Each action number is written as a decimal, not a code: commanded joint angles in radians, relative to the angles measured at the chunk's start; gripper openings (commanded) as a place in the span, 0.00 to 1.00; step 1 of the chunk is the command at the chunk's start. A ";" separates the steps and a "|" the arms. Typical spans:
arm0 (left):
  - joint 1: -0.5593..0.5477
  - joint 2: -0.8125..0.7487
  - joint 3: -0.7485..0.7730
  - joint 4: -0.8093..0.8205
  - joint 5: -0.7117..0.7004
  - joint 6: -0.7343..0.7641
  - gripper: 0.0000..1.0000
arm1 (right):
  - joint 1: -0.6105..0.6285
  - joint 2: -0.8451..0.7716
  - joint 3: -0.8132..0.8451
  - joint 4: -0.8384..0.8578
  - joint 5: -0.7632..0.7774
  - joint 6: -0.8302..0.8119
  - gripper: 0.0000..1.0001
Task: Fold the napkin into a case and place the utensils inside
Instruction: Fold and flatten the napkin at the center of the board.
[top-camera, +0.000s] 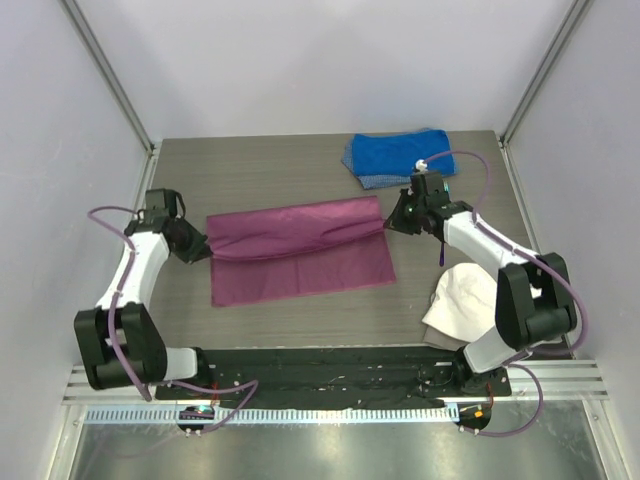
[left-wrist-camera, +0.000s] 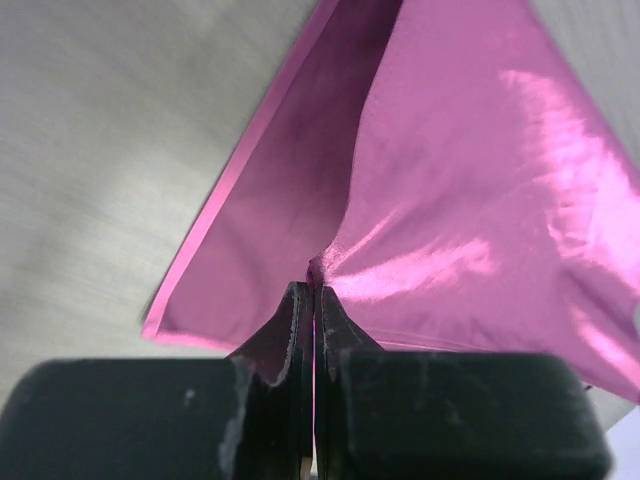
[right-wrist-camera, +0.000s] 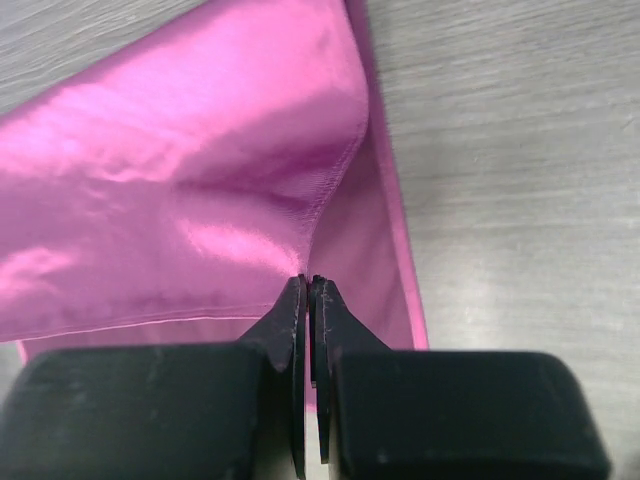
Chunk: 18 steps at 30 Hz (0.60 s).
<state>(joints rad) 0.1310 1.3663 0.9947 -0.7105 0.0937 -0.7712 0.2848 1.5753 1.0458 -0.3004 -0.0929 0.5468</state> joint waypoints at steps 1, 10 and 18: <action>-0.001 -0.079 -0.102 -0.076 0.003 0.015 0.00 | 0.002 -0.087 -0.062 -0.063 -0.044 -0.010 0.01; -0.001 -0.104 -0.252 -0.032 0.024 -0.019 0.00 | 0.002 -0.086 -0.220 0.010 -0.087 0.002 0.01; -0.001 -0.122 -0.229 -0.112 -0.064 -0.051 0.00 | 0.002 -0.121 -0.214 -0.011 -0.073 -0.010 0.01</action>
<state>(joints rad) 0.1310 1.2846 0.7250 -0.7650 0.0875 -0.7895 0.2848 1.4986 0.8112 -0.3157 -0.1661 0.5480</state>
